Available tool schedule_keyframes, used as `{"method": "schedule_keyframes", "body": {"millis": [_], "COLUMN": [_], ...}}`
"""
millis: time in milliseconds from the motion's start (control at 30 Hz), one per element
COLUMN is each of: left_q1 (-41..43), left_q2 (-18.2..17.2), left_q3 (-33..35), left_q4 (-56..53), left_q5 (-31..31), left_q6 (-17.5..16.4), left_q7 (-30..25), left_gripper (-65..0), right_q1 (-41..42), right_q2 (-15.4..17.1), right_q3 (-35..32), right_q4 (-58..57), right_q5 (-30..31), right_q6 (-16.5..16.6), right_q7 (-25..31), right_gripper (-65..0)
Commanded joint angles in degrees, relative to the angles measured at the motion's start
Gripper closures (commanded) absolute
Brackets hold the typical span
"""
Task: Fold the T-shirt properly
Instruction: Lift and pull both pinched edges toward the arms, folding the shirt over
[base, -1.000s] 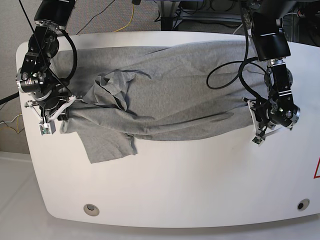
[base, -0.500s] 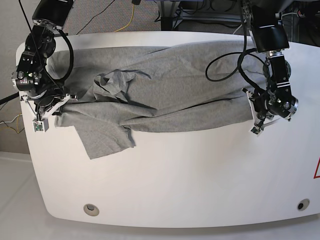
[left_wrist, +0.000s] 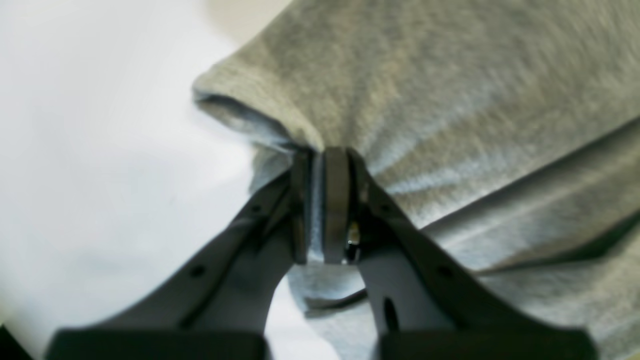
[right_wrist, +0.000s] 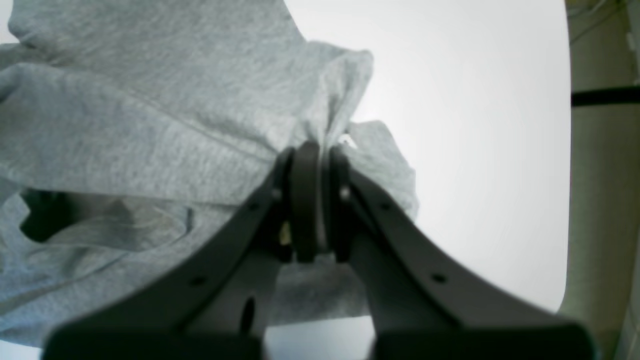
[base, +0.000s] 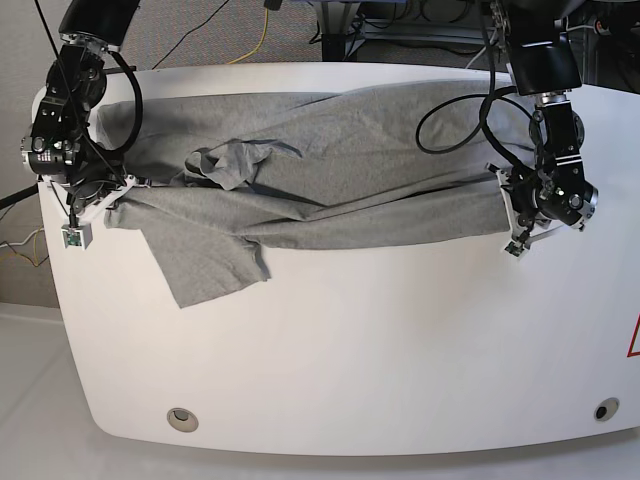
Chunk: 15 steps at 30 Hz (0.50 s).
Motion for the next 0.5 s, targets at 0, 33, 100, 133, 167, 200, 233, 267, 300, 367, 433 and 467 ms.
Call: {"method": "schedule_keyframes", "body": {"millis": [0,33,100,133,167,200,233,267,300,367,433,467], "left_q1": [-0.38,-0.20,-0.11,-0.03,0.33,0.85,1.12,1.38,1.47,1.73,1.82,1.82], "left_q2": [-0.54,-0.62,-1.15,-1.24,-1.24,-1.24,-1.24,-1.24,-1.24,-1.85,-2.29,-2.29], "left_q3": [-0.08,-0.08,-0.08,0.01,0.01,0.01,0.01,0.01,0.01,0.01,0.01,0.01], "left_q4": [1.57,1.92,3.07,3.42,3.59,3.68,3.68,3.68,3.68,3.68,3.68,3.68], "left_q5": [0.28,0.28,0.28,0.28,0.37,0.37,0.37,0.37,0.37,0.37,0.37,0.37], "left_q6": [-0.08,-0.08,-0.08,-0.08,-0.08,-0.08,-0.08,-0.08,-0.08,-0.08,-0.08,-0.08], "left_q7": [-0.17,-0.17,-0.17,-0.17,-0.17,-0.17,-0.17,-0.17,-0.17,-0.17,-0.17,-0.17], "left_gripper": [-2.9,-2.9,-2.9,-2.9,-2.9,-2.9,-2.9,-2.9,-2.9,-2.9,-2.9,-2.9], "right_q1": [0.74,0.65,0.03,-0.32,-0.76,-1.02,-1.29,-1.29,-1.37,-1.55,-2.34,-2.69], "right_q2": [1.31,1.31,1.40,1.40,1.40,1.40,1.40,1.23,1.05,0.79,-0.18,-0.53], "right_q3": [0.34,0.34,0.43,0.43,0.43,0.43,0.43,0.34,0.34,0.16,0.16,0.16], "right_q4": [0.85,0.77,0.77,0.77,0.77,0.77,0.77,0.77,0.77,0.77,0.77,0.85], "right_q5": [-0.36,-0.36,-0.45,-0.53,-1.06,-1.50,-2.20,-3.17,-3.87,-5.90,-7.30,-7.92], "right_q6": [-0.42,-0.42,-0.42,-0.42,-0.42,-0.42,-0.42,-0.42,-0.42,-0.42,-0.34,-0.34], "right_q7": [-0.22,-0.31,-0.40,-0.40,-0.40,-0.40,-0.49,-0.57,-0.93,-1.89,-2.07,-2.16], "right_gripper": [-4.0,-4.0,-4.0,-4.0,-4.0,-4.0,-4.0,-4.0,-4.0,-4.0,-4.0,-4.0]}}
